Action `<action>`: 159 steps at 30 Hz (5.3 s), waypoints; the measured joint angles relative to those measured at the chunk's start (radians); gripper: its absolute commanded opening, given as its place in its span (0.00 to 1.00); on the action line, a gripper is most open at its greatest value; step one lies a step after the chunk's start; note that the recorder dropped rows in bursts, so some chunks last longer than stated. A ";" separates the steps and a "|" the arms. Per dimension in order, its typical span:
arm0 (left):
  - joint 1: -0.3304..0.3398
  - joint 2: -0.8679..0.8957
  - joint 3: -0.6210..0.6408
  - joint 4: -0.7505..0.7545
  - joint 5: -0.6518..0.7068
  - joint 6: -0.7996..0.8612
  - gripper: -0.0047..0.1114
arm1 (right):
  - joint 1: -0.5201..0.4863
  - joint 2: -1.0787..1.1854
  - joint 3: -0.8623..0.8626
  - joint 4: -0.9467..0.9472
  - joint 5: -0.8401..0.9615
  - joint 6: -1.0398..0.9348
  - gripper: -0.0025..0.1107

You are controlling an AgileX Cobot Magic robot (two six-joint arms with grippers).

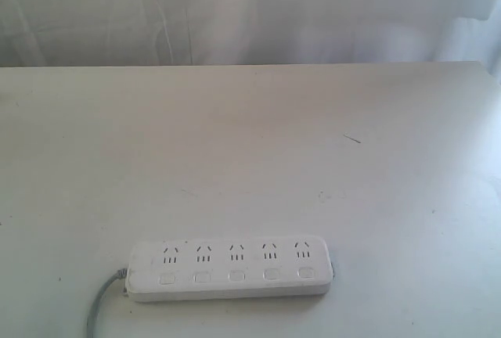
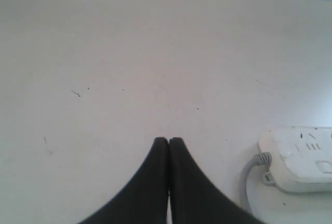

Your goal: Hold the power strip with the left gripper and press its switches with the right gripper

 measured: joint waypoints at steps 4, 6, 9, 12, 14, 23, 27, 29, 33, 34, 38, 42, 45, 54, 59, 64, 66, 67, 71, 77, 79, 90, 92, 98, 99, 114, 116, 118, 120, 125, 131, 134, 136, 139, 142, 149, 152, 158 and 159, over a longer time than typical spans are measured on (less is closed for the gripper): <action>0.000 0.000 0.000 0.000 -0.032 0.083 0.04 | 0.000 0.000 0.000 0.000 0.000 0.000 0.02; 0.000 0.000 0.000 0.000 -0.034 0.096 0.04 | 0.000 0.000 0.000 0.000 0.000 0.000 0.02; 0.000 0.000 0.000 -0.044 -0.012 0.072 0.04 | 0.000 0.000 0.000 0.000 0.000 0.000 0.02; 0.000 0.000 0.000 -0.106 0.014 -0.023 0.04 | 0.000 0.000 0.000 0.000 0.000 0.000 0.02; 0.000 0.000 0.000 -0.128 0.020 -0.061 0.04 | 0.000 0.000 0.000 0.000 0.000 0.000 0.02; 0.000 0.000 0.000 -0.143 0.022 -0.077 0.04 | 0.000 0.000 0.000 0.000 0.000 0.000 0.02; 0.000 0.000 0.000 -0.145 0.022 -0.077 0.04 | 0.000 0.000 0.000 0.000 0.000 0.000 0.02; 0.000 0.000 0.000 -0.145 0.022 -0.077 0.04 | 0.000 0.000 0.000 0.000 0.000 0.000 0.02; 0.000 0.000 0.000 -0.145 0.022 -0.077 0.04 | 0.000 0.000 0.000 0.000 0.000 0.000 0.02; 0.000 0.000 0.000 -0.145 0.022 -0.077 0.04 | 0.000 0.000 0.000 0.002 0.000 0.000 0.02; 0.000 0.000 0.000 -0.145 0.024 -0.072 0.04 | 0.000 0.000 0.000 0.002 0.000 0.000 0.02; 0.000 0.000 0.000 -0.104 0.055 0.141 0.04 | 0.000 0.000 0.000 0.002 0.000 0.000 0.02; 0.000 0.000 0.000 -0.066 0.113 0.294 0.04 | 0.000 0.000 0.000 0.002 0.000 0.000 0.02; 0.000 0.000 0.000 -0.055 0.117 0.362 0.04 | 0.000 0.000 0.000 0.002 0.000 0.000 0.02; 0.000 0.000 0.000 -0.050 0.117 0.361 0.04 | 0.000 0.000 0.000 0.002 0.000 0.000 0.02; 0.000 0.000 0.000 -0.050 0.117 0.364 0.04 | 0.000 0.000 0.000 0.002 -0.031 0.000 0.02; 0.000 0.000 0.000 -0.050 0.117 0.364 0.04 | 0.000 0.000 0.000 0.022 -0.081 -0.002 0.02; 0.000 0.000 0.000 -0.050 0.117 0.364 0.04 | 0.000 0.000 0.000 0.029 -0.109 -0.014 0.02; 0.000 0.000 0.000 -0.050 0.117 0.364 0.04 | 0.000 0.000 0.000 0.170 -0.144 -0.204 0.02; 0.000 0.000 0.000 -0.050 0.117 0.364 0.04 | 0.000 0.000 0.000 0.686 -0.182 -0.747 0.02; 0.000 0.000 0.000 -0.050 0.117 0.364 0.04 | 0.000 0.000 0.000 0.907 -0.176 -0.937 0.02; 0.000 0.000 0.000 -0.050 0.117 0.364 0.04 | 0.000 0.000 0.000 1.326 0.143 -1.309 0.02; 0.000 0.000 0.000 -0.050 0.117 0.364 0.04 | 0.000 0.000 0.000 1.329 0.200 -1.315 0.02; 0.000 0.000 0.000 -0.050 0.117 0.364 0.04 | 0.000 0.000 0.000 1.334 0.363 -1.318 0.02; 0.000 0.000 0.000 -0.050 0.117 0.364 0.04 | 0.000 0.000 0.000 1.339 0.377 -1.318 0.02; 0.000 0.000 0.000 -0.050 0.117 0.364 0.04 | 0.000 0.000 0.000 1.407 0.393 -1.320 0.02; 0.000 0.000 0.000 -0.050 0.117 0.364 0.04 | 0.000 0.000 0.000 1.407 0.393 -1.320 0.02; 0.000 0.000 0.000 -0.050 0.117 0.364 0.04 | 0.000 0.000 0.000 1.407 0.393 -1.320 0.02; 0.000 0.000 0.000 -0.050 0.117 0.364 0.04 | 0.000 0.000 0.000 1.407 0.393 -1.320 0.02; 0.000 0.000 0.000 -0.050 0.117 0.364 0.04 | 0.000 0.000 0.000 1.409 0.393 -1.320 0.02; 0.000 0.000 0.000 -0.050 0.117 0.364 0.04 | 0.000 0.000 0.000 1.409 0.393 -1.320 0.02; 0.000 0.000 0.000 -0.049 0.117 0.364 0.04 | 0.000 0.000 0.000 1.409 0.393 -1.320 0.02; 0.000 0.000 0.000 -0.049 0.117 0.364 0.04 | 0.000 0.000 0.000 1.409 0.393 -1.320 0.02; 0.000 0.000 0.000 -0.049 0.117 0.364 0.04 | 0.000 0.000 0.000 1.409 0.393 -1.320 0.02; 0.000 0.000 0.000 -0.049 0.117 0.364 0.04 | 0.017 0.000 0.000 1.409 0.393 -1.320 0.02; 0.000 0.000 0.000 -0.049 0.117 0.364 0.04 | 0.030 0.000 0.000 1.409 0.393 -1.320 0.02; 0.000 0.000 0.000 -0.049 0.117 0.364 0.04 | 0.030 0.000 0.000 1.409 0.393 -1.320 0.02; 0.000 0.000 0.000 -0.049 0.117 0.364 0.04 | 0.030 0.000 0.000 1.409 0.393 -1.320 0.02; 0.000 0.000 0.000 -0.049 0.117 0.364 0.04 | 0.030 0.000 0.000 1.409 0.393 -1.320 0.02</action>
